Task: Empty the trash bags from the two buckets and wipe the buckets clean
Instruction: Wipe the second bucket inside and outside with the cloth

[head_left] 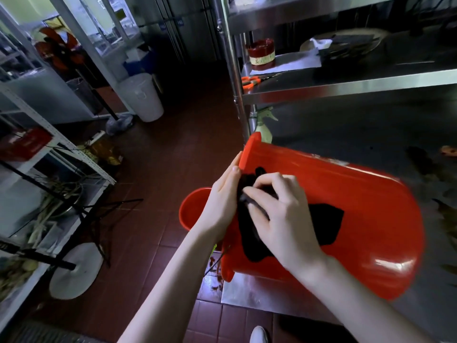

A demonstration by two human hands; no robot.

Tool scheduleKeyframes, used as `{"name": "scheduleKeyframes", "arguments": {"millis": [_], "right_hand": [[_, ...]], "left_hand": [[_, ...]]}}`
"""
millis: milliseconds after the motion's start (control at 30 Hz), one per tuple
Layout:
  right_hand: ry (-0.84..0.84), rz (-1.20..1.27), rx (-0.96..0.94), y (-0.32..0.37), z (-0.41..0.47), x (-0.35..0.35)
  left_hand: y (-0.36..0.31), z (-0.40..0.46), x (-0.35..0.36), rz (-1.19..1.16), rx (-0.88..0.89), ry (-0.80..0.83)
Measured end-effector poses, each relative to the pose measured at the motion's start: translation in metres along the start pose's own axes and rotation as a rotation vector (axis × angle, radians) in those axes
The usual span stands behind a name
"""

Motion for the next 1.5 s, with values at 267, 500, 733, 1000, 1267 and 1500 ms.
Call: {"name": "scheduleKeyframes", "arguments": {"millis": [267, 500, 733, 1000, 1267, 1500], "right_hand": [[0.012, -0.005, 0.268, -0.062, 0.082, -0.003], [-0.017, 0.023, 0.12, -0.013, 0.012, -0.01], [-0.098, -0.108, 0.1, -0.02, 0.013, -0.003], [-0.088, -0.097, 0.274, -0.047, 0.059, -0.001], [-0.129, -0.084, 0.179, -0.039, 0.042, -0.003], [-0.015, -0.042, 0.328, -0.056, 0.078, 0.0]], "left_hand": [[0.011, -0.03, -0.009, 0.075, 0.033, 0.144], [-0.028, 0.023, 0.007, -0.092, -0.511, -0.026], [-0.009, 0.007, 0.014, 0.118, -0.225, -0.047], [0.011, -0.003, 0.014, 0.008, -0.17, 0.033], [0.019, -0.014, 0.007, 0.065, -0.129, 0.069], [-0.015, 0.011, 0.02, -0.23, -0.398, 0.111]]}}
Point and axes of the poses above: each hand's wrist, its own z-axis towards the middle knuckle, its own x-axis out of the palm, y = z × x, the point moved 2 cm from there along z, towards the middle knuckle, and after that the axes turned 2 degrees about -x, right-handed, at the moved point
